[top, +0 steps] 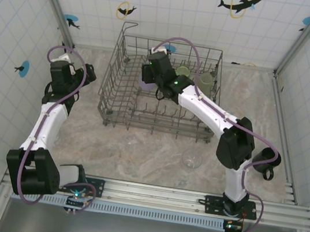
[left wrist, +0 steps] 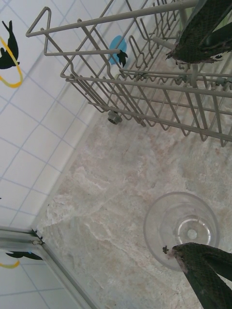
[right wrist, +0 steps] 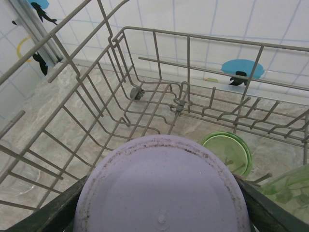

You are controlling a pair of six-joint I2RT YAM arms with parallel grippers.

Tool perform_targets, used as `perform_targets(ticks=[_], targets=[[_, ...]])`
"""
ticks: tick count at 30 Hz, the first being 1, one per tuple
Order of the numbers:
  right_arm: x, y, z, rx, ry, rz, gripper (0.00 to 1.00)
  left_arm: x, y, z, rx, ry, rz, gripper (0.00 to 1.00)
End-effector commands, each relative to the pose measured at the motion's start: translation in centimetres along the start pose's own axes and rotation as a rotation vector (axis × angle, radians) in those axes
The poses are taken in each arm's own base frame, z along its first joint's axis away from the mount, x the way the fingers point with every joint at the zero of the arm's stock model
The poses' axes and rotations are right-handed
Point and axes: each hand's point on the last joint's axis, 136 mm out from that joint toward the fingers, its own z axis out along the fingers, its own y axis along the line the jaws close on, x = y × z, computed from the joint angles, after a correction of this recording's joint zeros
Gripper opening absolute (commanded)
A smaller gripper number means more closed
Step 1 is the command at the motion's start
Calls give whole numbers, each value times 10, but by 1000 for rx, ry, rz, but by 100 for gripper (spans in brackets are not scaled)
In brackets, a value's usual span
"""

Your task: Load the cups into the dish rack

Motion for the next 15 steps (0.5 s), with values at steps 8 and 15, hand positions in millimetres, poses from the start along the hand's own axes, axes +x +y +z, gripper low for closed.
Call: perform_targets(ticks=[8, 15], targets=[[-1, 11, 9, -4, -4, -27, 38, -9, -9, -4, 42, -14, -22, 97], [12, 18, 22, -12, 21, -53, 40, -10, -15, -6, 77, -15, -25, 97]])
